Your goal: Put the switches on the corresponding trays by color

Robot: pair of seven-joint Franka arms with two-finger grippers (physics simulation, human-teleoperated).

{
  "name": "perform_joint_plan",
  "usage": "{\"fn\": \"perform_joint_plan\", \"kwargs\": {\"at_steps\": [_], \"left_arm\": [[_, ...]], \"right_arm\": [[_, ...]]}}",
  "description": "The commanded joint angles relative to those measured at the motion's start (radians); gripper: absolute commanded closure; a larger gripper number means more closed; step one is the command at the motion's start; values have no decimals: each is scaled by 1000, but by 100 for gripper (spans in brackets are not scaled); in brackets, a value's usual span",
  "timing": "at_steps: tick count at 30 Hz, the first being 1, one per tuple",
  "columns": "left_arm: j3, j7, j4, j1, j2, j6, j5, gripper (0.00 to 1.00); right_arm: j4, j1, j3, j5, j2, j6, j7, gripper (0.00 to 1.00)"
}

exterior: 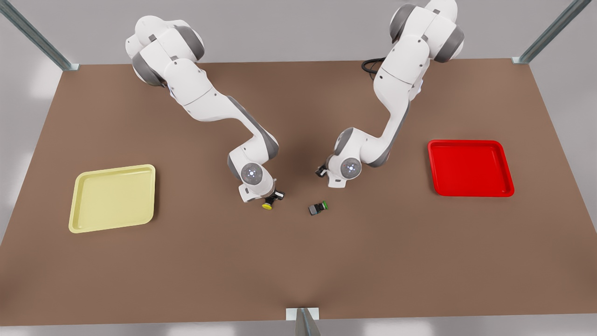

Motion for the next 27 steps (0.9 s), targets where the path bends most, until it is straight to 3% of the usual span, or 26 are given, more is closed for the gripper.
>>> {"fn": "perform_joint_plan", "kwargs": {"at_steps": [1,6,10,13,18,21,27], "left_arm": [[0,6,0,2,-4,0,-50,1],[8,142,-25,50,-85,-8,110,1],[11,449,-72,98,-84,12,108,1],[9,428,-79,96,-47,71,-18,1],[14,365,-76,102,-69,60,-39,1],[34,368,-82,85,-86,120,8,1],[32,268,-115,81,-82,207,64,1]], "right_arm": [[0,0,0,0,0,0,0,44],[2,-2,0,0,-2,-2,-2,46],[2,-3,0,-2,-3,-2,-3,46],[2,-3,0,0,-2,-2,-11,47],[2,-11,0,0,-17,-5,-11,47],[-99,-93,0,-3,-136,-9,-118,47],[-364,-431,0,-12,-414,-121,-601,46]]}}
